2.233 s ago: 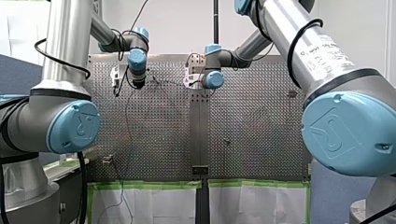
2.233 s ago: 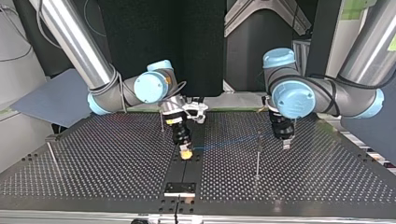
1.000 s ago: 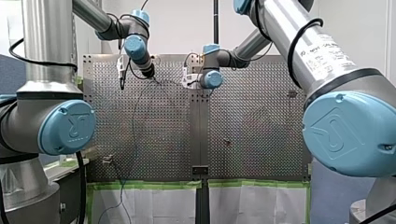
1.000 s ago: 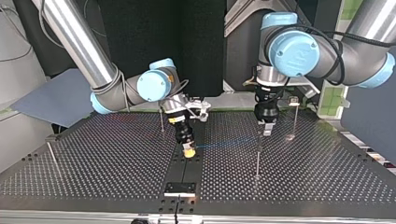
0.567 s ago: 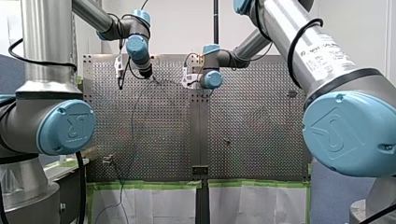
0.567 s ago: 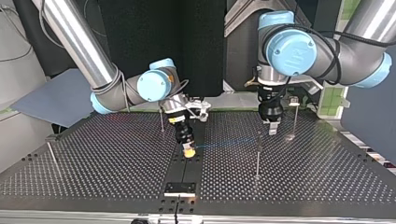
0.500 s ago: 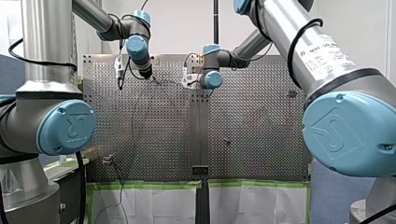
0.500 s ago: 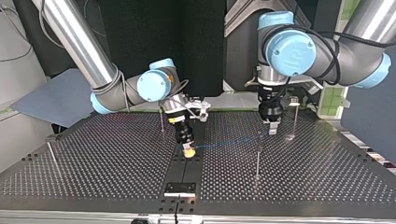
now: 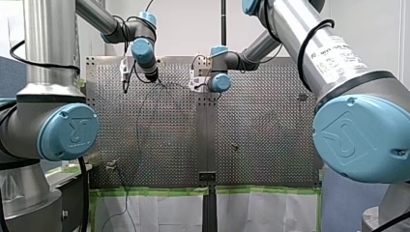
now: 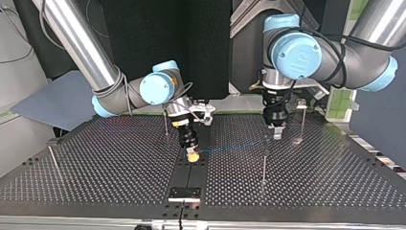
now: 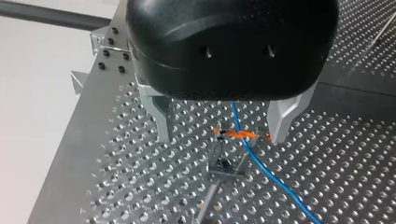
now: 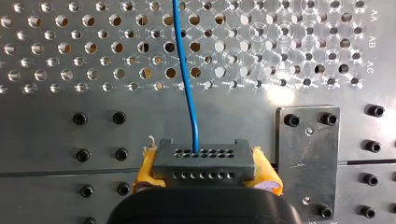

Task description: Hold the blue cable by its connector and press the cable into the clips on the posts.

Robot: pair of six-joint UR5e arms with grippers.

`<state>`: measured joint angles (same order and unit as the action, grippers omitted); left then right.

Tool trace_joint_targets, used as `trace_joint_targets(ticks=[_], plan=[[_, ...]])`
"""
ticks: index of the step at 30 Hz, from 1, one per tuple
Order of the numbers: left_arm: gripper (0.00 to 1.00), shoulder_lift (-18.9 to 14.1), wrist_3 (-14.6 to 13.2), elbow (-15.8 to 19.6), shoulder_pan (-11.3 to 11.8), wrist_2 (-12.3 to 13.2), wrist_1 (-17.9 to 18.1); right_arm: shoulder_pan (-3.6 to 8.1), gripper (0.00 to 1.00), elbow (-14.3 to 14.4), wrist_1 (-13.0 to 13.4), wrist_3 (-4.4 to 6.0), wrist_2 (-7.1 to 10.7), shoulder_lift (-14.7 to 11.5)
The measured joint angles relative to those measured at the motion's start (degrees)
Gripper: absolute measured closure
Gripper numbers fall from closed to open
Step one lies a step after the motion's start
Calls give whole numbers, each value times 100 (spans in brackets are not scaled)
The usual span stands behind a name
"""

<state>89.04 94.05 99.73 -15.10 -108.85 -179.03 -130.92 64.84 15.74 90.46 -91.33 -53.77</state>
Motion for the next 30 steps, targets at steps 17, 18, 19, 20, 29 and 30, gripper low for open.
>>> trace_joint_targets(ticks=[17,18,19,20,29,30], plan=[[0,357,-286,-49,-195,171,411,28,100,-1,8,-9,2,1],[0,387,-285,-78,-208,139,412,29,100,-1,10,-9,2,1],[0,433,-284,-123,-229,103,412,31,100,-1,11,-9,1,1],[0,470,-284,-156,-247,79,414,31,100,-1,13,-9,1,1],[0,752,-212,-410,-469,-182,662,34,100,-1,12,-13,4,1],[0,760,-207,-443,-486,-221,681,34,100,-1,13,-14,3,1]])
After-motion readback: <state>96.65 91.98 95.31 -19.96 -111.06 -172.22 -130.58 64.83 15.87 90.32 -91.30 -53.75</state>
